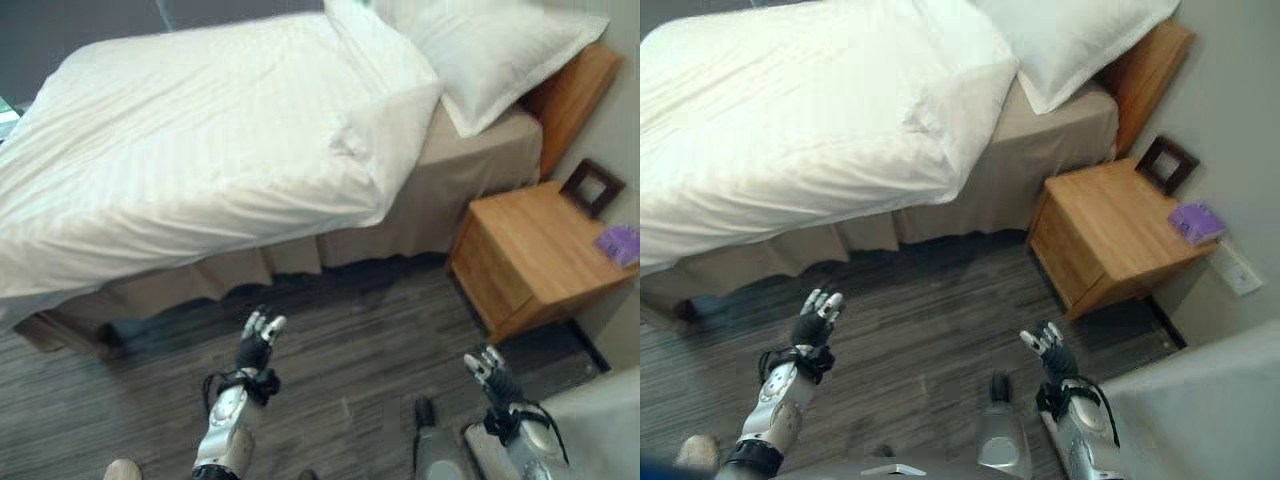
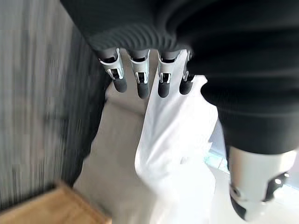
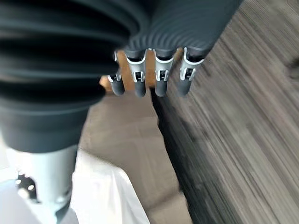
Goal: Making the bed.
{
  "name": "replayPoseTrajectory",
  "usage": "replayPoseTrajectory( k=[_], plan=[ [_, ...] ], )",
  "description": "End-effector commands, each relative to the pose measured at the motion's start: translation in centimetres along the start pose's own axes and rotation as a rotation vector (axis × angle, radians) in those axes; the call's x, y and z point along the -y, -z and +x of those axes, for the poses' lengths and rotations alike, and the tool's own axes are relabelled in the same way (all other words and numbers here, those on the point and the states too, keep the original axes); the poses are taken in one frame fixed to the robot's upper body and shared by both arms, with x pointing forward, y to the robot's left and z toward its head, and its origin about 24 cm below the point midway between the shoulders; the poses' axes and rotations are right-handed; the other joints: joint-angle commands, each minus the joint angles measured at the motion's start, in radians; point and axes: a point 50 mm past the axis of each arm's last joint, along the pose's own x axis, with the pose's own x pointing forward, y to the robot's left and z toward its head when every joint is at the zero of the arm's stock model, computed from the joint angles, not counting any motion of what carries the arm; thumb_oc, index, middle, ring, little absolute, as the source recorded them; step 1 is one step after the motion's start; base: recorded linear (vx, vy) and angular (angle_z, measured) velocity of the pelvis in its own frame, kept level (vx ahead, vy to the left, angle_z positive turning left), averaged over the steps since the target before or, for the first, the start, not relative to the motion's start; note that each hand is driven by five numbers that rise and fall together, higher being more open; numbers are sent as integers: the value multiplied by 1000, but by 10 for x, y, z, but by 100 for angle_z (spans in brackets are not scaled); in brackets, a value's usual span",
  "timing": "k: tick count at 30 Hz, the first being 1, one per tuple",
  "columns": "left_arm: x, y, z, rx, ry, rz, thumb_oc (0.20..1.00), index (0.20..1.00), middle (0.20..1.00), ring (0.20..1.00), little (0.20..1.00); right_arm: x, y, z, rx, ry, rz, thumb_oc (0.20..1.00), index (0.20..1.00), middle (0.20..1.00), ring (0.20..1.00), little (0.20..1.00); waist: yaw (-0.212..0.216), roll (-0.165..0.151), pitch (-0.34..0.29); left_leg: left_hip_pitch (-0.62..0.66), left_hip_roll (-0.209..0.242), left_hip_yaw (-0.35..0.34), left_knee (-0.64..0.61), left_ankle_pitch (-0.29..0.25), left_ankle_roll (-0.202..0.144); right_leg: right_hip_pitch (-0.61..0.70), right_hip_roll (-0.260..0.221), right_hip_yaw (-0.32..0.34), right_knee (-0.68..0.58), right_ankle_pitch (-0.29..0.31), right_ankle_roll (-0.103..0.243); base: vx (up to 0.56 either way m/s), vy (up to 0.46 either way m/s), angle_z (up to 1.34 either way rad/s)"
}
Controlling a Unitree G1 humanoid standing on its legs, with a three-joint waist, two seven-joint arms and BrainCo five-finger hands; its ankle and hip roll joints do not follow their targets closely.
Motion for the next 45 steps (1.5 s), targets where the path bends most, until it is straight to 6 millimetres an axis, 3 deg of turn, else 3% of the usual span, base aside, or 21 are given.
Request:
replayPoseTrajectory(
  k=[1,2,4,5,7,8,11,14,18,22,24,27,31,33,35,37,41,42,43,44,45],
  plan=[
    [29,-33,15,136,136,-6,1000,1000,1000,1000,1000,-14,-43,0,193,-102,-57,1000,1000,1000,1000,1000,18,-14,51,122,-38,96,229,195,31,111,13,41,-212,115,-32,472,-414,-22],
    [31,-33,16,138,136,-13,1000,1000,1000,1000,1000,-12,-44,1,189,-91,-73,1000,1000,1000,1000,1000,34,-25,61,60,-84,112,224,145,33,148,12,42,-228,115,-28,453,-296,-30],
    [32,-30,15,144,125,-84,1000,1000,1000,1000,1000,-10,-45,1,194,-81,-49,1000,1000,1000,1000,1000,47,-34,64,-17,-104,169,158,105,39,200,17,52,-247,110,-23,479,-196,-52],
    [32,-25,15,128,116,-128,1000,1000,1000,1000,1000,-6,-45,-2,203,-73,-27,1000,1000,1000,1000,1000,46,-28,60,-50,-92,242,27,123,36,229,24,46,-257,97,-15,356,-106,-47],
    [31,-20,14,114,108,-116,1000,1000,1000,1000,1000,-4,-43,-4,195,-67,-34,1000,1000,1000,1000,1000,55,-26,57,-68,-112,256,-63,135,38,261,24,51,-264,88,-10,405,-30,-6],
    [26,-21,15,117,85,-96,1000,1000,1000,1000,1000,-2,-37,-6,177,-56,-43,1000,1000,1000,1000,1000,59,-10,52,-83,-168,224,-249,160,44,303,47,66,-279,66,-1,446,5,8],
    [17,-22,11,129,59,-75,1000,1000,1000,1000,1000,1,-34,-7,169,-46,-54,1000,1000,1000,1000,1000,79,18,36,-85,-191,138,-450,233,21,373,65,85,-294,35,6,537,70,-21],
    [3,-29,10,149,18,-12,1000,1000,1000,1000,1000,1,-34,-7,167,-57,-59,1000,1000,1000,1000,1000,91,16,17,-61,-188,118,-430,238,15,424,63,121,-297,4,6,507,71,-35],
    [-9,-36,9,165,-23,24,1000,1000,1000,1000,1000,1,-36,-7,175,-54,-76,1000,1000,1000,1000,1000,86,13,-22,-11,-184,208,-468,200,48,430,36,128,-277,-14,27,316,155,-60],
    [-8,-78,16,309,-25,162,1000,1000,1000,1000,1000,-14,-58,1,271,-87,-73,1000,1000,1000,1000,1000,62,12,2,94,-219,293,-487,120,115,245,-17,131,108,144,147,200,220,-63],
    [1,-98,19,373,-1,219,1000,1000,1000,1000,1000,-22,-64,5,293,-117,-83,1000,1000,1000,1000,1000,44,27,24,139,-219,282,-504,102,125,136,-18,144,202,178,149,170,196,-6],
    [18,-115,22,434,79,243,1000,1000,1000,1000,1000,-27,-64,6,285,-142,-63,1000,1000,1000,1000,1000,16,30,25,183,-233,245,-517,69,121,90,-40,155,80,180,121,239,94,45],
    [44,-97,32,356,200,292,1000,1000,1000,1000,1000,-17,-57,2,245,-131,-144,1000,1000,1000,1000,1000,-44,4,17,220,-282,131,-517,14,123,63,17,287,-173,181,127,276,32,58],
    [47,-91,31,335,221,297,1000,1000,1000,1000,1000,-14,-59,1,252,-120,-145,1000,1000,1000,1000,1000,-47,-1,18,227,-287,110,-517,10,127,65,19,288,-167,188,128,151,-3,114],
    [28,-58,29,192,186,306,1000,1000,1000,1000,1000,-11,-70,4,282,-109,-200,1000,1000,1000,1000,1000,-25,-17,4,237,-301,79,-517,-1,133,103,8,274,-193,185,121,153,-43,114],
    [24,-51,25,171,179,293,1000,1000,1000,1000,1000,-9,-73,5,289,-101,-210,1000,1000,1000,1000,1000,-16,-17,-2,237,-302,70,-517,-4,135,124,8,268,-218,181,119,113,-51,34],
    [10,-26,12,70,150,234,1000,1000,1000,1000,1000,-5,-109,16,370,-76,-362,1000,1000,1000,1000,1000,32,-15,-19,226,-294,25,-517,-2,133,157,16,247,-226,145,104,111,-92,28],
    [7,-16,6,27,154,203,1000,1000,1000,1000,1000,0,-161,30,465,-26,-541,1000,1000,1000,1000,1000,65,-16,-18,217,-289,4,-517,-1,130,165,16,234,-225,128,92,76,-122,28],
    [7,-16,6,27,154,203,1000,1000,1000,1000,1000,0,-161,30,465,-26,-541,1000,1000,1000,1000,1000,65,-16,-18,216,-289,4,-517,-1,130,164,16,234,-225,128,92,64,-156,25],
    [5,-7,1,-9,155,152,1000,1000,1000,1000,1000,-5,-209,44,538,19,-667,1000,1000,1000,1000,1000,93,-16,-14,204,-286,-9,-517,2,125,163,18,229,-232,124,86,19,-100,18],
    [5,-2,-3,-26,161,124,1000,1000,1000,1000,1000,-12,-231,51,568,39,-723,1000,1000,1000,1000,1000,105,-13,-10,196,-285,-15,-517,4,123,162,18,224,-234,123,83,10,-148,14]
  ],
)
